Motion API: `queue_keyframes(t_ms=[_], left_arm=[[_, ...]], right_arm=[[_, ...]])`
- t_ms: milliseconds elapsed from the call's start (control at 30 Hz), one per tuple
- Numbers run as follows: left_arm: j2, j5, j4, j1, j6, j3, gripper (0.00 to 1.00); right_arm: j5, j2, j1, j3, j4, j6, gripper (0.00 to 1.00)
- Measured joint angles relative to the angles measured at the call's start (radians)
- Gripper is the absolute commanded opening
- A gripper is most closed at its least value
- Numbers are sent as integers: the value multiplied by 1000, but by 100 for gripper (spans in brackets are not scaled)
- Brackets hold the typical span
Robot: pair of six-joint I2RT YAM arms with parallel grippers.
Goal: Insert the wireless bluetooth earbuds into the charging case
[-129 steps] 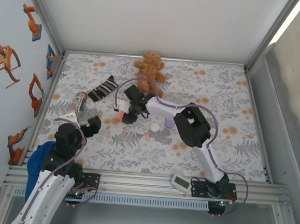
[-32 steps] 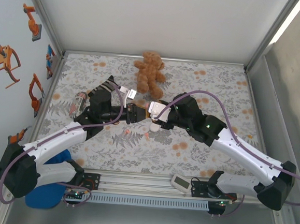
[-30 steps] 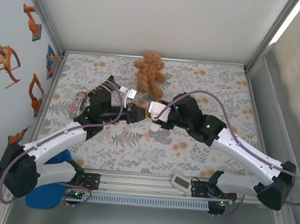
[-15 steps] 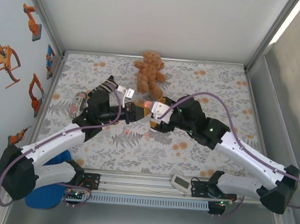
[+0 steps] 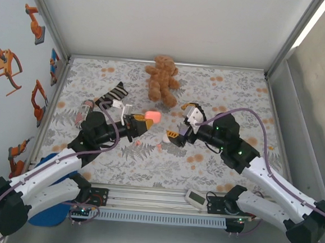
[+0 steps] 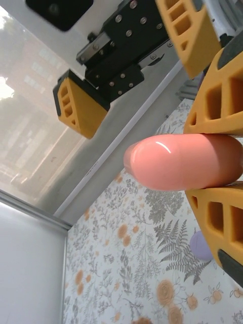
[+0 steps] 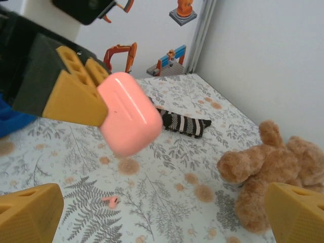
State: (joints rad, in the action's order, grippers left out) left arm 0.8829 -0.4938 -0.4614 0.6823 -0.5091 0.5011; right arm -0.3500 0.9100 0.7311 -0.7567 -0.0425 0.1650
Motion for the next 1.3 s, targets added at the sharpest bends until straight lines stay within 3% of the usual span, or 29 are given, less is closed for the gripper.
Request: queue_keyframes(t_ms=[200,500,1300], left_arm=[[-56,26,-80,0,61,-69,0],[-66,4,-207,0,121,-103,0],[-28,-106,-304,4,189,-103,0]], right_arm=[[-131,8,-42,101,-219,-224,99],[-294,148,-41,93,-440,-432,90],[-337,289,-20,-50,-463,-469,76]])
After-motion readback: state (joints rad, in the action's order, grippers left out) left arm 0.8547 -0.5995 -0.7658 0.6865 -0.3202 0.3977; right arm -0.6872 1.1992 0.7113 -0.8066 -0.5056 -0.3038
